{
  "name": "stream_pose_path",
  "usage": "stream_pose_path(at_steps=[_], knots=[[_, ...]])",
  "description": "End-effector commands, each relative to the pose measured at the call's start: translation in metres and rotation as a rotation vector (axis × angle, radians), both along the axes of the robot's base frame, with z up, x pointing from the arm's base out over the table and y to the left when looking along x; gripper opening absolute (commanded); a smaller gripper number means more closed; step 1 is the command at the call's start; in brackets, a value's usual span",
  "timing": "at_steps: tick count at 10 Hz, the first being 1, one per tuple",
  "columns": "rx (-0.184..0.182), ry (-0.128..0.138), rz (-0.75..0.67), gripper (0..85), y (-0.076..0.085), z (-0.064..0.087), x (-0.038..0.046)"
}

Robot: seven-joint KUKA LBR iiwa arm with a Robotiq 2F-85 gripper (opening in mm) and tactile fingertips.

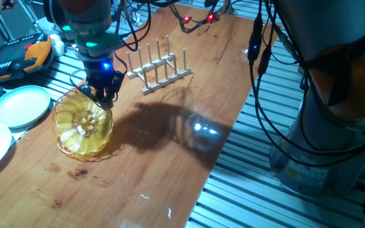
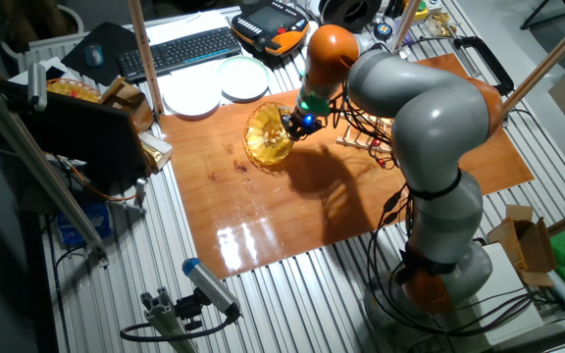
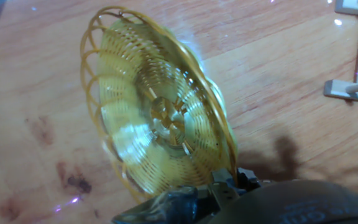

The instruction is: Take the dish off the dish rack

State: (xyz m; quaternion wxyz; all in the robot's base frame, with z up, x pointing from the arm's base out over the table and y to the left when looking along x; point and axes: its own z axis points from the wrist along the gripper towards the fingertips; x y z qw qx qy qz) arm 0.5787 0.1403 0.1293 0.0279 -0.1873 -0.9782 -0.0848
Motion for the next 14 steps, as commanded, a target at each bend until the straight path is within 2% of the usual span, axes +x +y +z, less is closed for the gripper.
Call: stream_pose_path(at_steps=[1,4,5,6,7,12,14], knots=[[0.017,0.004,-0.011,0.7,0.0,-0.004,0.0008],[0.034,-0.001,-0.016,0.7,-0.001,-0.012,0.0014],[0.033,-0.014,-0.014,10.7,-0.001,-0.012,0.0014],[0.031,-0.026,-0.035,33.0,-0.001,-0.012,0.0013],[0.025,-0.031,-0.047,44.3,-0.002,-0.012,0.0015],[0.007,-0.063,-0.045,45.3,-0.008,-0.023,0.0006],[-0.014,-0.083,-0.043,44.7,-0.01,-0.028,0.0028]])
